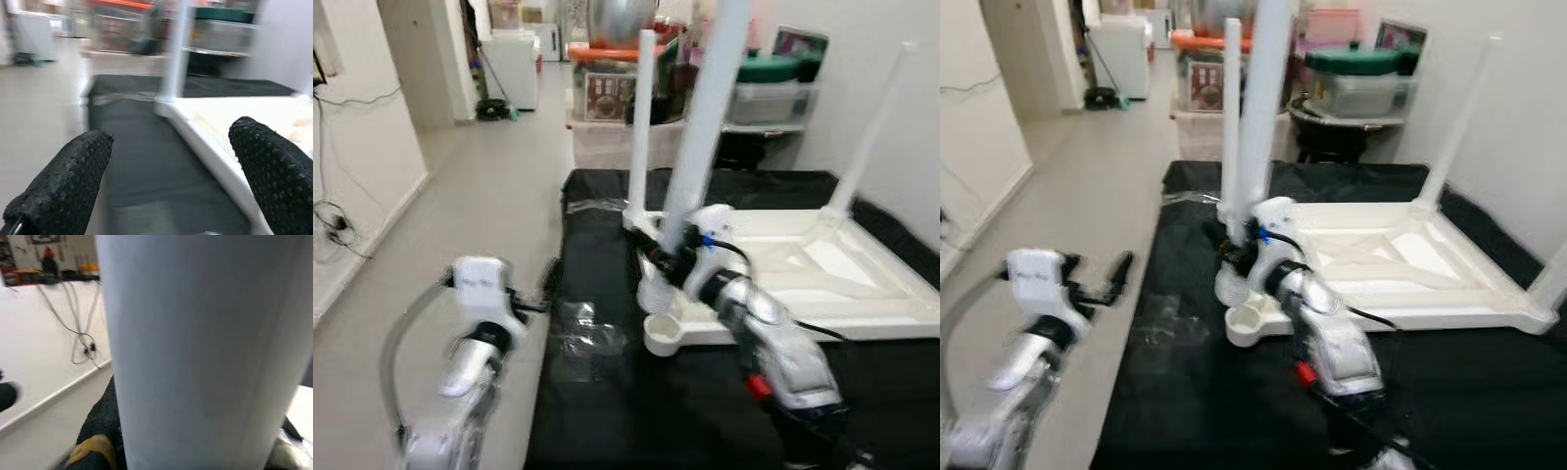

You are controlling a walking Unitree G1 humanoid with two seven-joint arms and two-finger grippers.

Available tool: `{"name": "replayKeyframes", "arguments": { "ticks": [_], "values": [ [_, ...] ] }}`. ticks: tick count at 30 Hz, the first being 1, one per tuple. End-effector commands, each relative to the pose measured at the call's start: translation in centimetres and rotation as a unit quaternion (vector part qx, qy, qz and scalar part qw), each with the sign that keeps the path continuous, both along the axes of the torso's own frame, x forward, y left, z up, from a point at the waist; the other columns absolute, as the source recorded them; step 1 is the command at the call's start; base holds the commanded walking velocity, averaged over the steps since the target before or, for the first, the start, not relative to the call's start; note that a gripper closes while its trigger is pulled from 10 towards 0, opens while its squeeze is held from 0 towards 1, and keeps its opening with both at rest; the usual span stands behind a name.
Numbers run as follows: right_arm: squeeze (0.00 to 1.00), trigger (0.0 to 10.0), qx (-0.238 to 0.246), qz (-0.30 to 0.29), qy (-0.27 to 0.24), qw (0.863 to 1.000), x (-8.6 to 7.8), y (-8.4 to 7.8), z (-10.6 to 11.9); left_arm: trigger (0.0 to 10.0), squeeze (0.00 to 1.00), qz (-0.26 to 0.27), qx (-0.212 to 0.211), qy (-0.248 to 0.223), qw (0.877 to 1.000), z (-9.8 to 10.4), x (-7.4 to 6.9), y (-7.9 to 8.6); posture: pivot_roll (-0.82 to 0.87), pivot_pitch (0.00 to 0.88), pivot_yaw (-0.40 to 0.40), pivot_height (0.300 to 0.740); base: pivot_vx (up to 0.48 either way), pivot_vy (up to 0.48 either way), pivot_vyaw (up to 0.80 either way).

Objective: Building children table

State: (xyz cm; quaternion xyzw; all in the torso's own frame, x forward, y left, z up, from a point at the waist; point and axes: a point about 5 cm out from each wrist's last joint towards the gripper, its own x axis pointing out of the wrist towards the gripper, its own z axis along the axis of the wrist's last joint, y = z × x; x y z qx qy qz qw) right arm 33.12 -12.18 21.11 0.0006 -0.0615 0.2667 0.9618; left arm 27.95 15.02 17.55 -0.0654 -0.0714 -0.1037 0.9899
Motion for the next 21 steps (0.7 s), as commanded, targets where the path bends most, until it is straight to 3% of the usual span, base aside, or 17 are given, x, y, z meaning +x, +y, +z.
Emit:
{"name": "replayKeyframes", "arguments": {
  "ticks": [1,9,16,21],
  "values": [
    [0.0,0.0,0.001,0.009,-0.006,1.0,-0.02,0.55,0.24,10.0,0.0,0.015,0.007,0.007,1.0,-0.34,0.05,0.78,0.09,0.0,-0.043,0.74,0.0,0.0,0.0],
    [0.0,0.0,-0.004,0.01,-0.002,1.0,-0.05,0.57,-0.03,10.0,0.0,0.014,0.002,0.017,1.0,-0.81,-0.09,0.77,0.08,0.0,-0.042,0.74,0.0,0.0,0.0],
    [0.0,0.0,0.004,0.014,0.003,1.0,-0.11,0.58,0.02,10.0,0.0,0.01,-0.001,0.024,1.0,-0.99,-0.08,0.69,0.08,0.0,-0.042,0.74,0.0,0.384,0.0],
    [0.0,0.0,0.012,0.016,0.007,1.0,-0.12,0.55,0.08,10.0,0.0,0.009,-0.005,0.025,1.0,-1.04,-0.1,0.67,0.08,0.0,-0.042,0.74,0.0,0.443,-0.8]
  ]
}}
